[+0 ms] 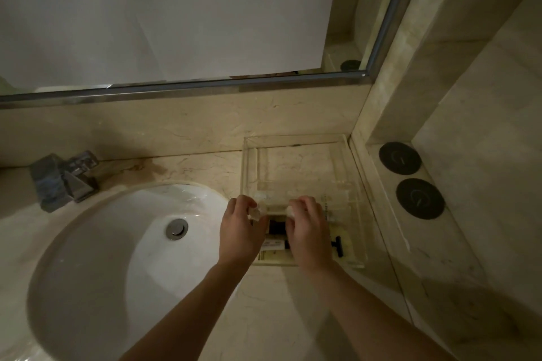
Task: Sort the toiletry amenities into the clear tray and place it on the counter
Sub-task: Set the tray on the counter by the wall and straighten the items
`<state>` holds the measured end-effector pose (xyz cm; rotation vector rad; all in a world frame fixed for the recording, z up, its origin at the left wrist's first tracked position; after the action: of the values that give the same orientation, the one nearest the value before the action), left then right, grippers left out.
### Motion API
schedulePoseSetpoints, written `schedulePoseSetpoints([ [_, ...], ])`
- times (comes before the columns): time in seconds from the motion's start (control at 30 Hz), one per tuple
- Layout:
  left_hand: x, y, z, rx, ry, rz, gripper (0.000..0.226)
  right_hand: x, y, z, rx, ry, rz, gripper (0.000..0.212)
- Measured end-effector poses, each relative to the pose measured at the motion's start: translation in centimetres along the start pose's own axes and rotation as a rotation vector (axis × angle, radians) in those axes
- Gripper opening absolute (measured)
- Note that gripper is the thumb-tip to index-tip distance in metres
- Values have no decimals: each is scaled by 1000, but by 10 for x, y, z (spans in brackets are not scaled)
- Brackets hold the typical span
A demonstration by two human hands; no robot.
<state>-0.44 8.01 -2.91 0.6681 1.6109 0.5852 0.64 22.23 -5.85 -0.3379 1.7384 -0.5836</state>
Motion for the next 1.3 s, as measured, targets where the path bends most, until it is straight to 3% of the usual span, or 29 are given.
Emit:
schedulePoseSetpoints([
  [0.13, 20, 16, 0, 5, -58, 2, 28, -34, 38, 8, 152, 39, -11, 44],
  [0.33, 50, 45, 5, 54, -131, -31, 30, -53, 76, 11, 153, -54, 14, 35],
  [0.47, 57, 49, 7, 55, -159, -1, 33, -49, 77, 10, 144, -160, 22, 45],
  [0.7, 57, 46, 9, 52, -168, -8, 33, -48, 78, 7, 163, -205, -13, 47],
  [0.87, 67, 54, 8, 72, -174, -11, 34, -58, 74, 9, 160, -132, -16, 48],
  [1.03, 80, 68, 7, 146, -211, 39, 26, -57, 62, 7, 98, -299, -28, 64],
  [1.17, 87, 76, 6, 183, -235, 88, 20, -59, 66, 9, 75, -251, -5, 55],
  [1.3, 93, 77, 6, 223, -325, 96, 29, -65, 78, 12, 148, -184, -16, 39],
])
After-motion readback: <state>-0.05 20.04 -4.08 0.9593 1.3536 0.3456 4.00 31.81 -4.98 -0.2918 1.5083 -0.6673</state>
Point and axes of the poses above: each hand's wrist, its own z-axis away from the middle knuckle, its own x-axis out of the palm, y = z × x, the point moved 3 cm from there along -z, towards the middle knuckle, and after that the axes turned 7 degrees about x, right-handed, at the moved point
